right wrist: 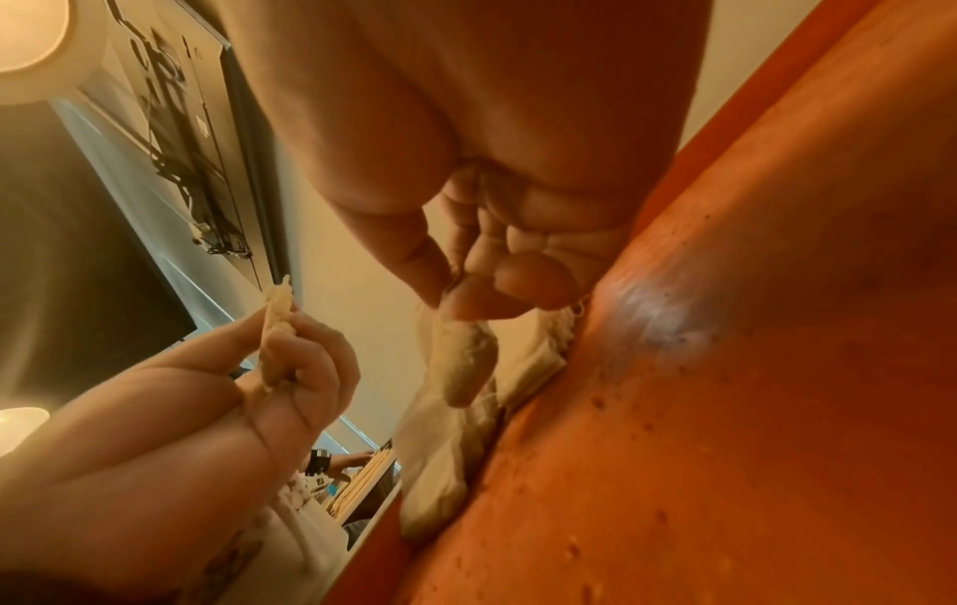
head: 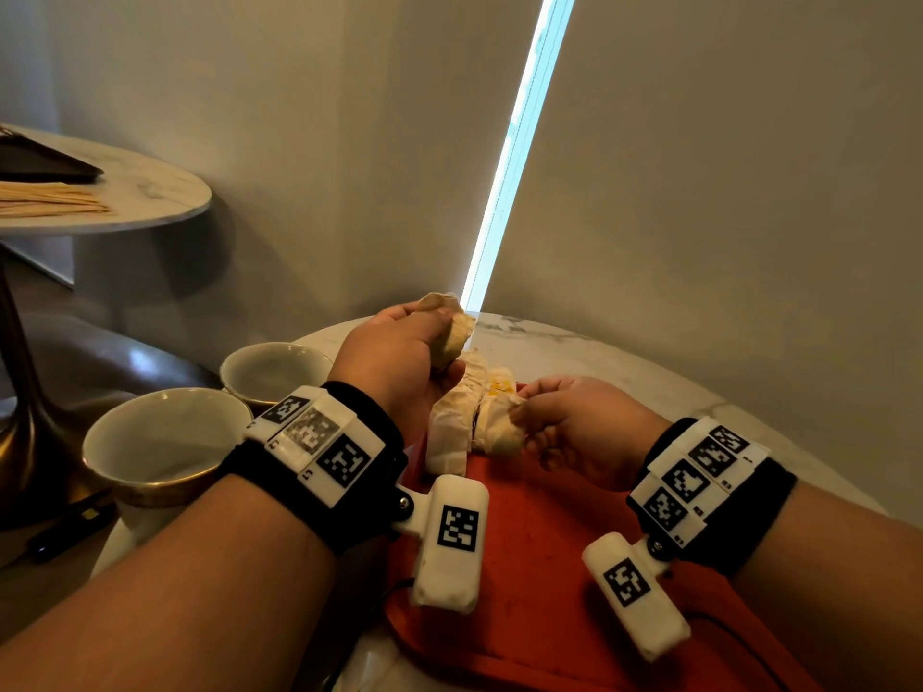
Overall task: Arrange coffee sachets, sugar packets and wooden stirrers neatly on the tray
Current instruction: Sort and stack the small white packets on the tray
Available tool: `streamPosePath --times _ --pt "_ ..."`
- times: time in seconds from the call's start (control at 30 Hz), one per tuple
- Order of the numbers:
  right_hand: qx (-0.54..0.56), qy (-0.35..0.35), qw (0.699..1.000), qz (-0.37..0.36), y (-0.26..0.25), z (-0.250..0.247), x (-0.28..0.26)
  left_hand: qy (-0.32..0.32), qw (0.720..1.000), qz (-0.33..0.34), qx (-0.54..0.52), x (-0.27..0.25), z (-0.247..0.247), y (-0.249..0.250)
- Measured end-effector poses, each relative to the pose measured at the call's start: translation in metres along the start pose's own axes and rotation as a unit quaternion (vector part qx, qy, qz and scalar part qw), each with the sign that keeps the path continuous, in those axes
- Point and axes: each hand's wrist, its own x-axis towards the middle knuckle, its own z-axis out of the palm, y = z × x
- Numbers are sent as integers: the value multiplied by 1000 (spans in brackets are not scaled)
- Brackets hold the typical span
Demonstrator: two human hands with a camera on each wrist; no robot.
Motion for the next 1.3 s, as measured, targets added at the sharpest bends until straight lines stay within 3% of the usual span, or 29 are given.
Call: streamPosePath --times 0.23,0.5,0.63,0.7,0.8,0.87,1.3 --pt "-28 -10 999 39 4 8 5 3 1000 -8 2 2 -1 0" --pt "-27 52 998 13 2 6 6 -2 1000 -4 -1 2 1 0" --pt "-49 102 993 -44 0 3 4 -2 1000 2 0 3 0 0" --pt "-36 68 996 -47 -2 4 0 -2 1000 1 2 3 0 0" --pt "-25 -53 998 28 -7 11 -10 1 1000 -5 7 5 -1 -1" --pt "-21 -93 994 60 -7 15 -11 5 1000 -10 7 5 -2 -2" --pt "-49 -39 997 43 0 15 3 5 1000 0 8 8 -3 -3"
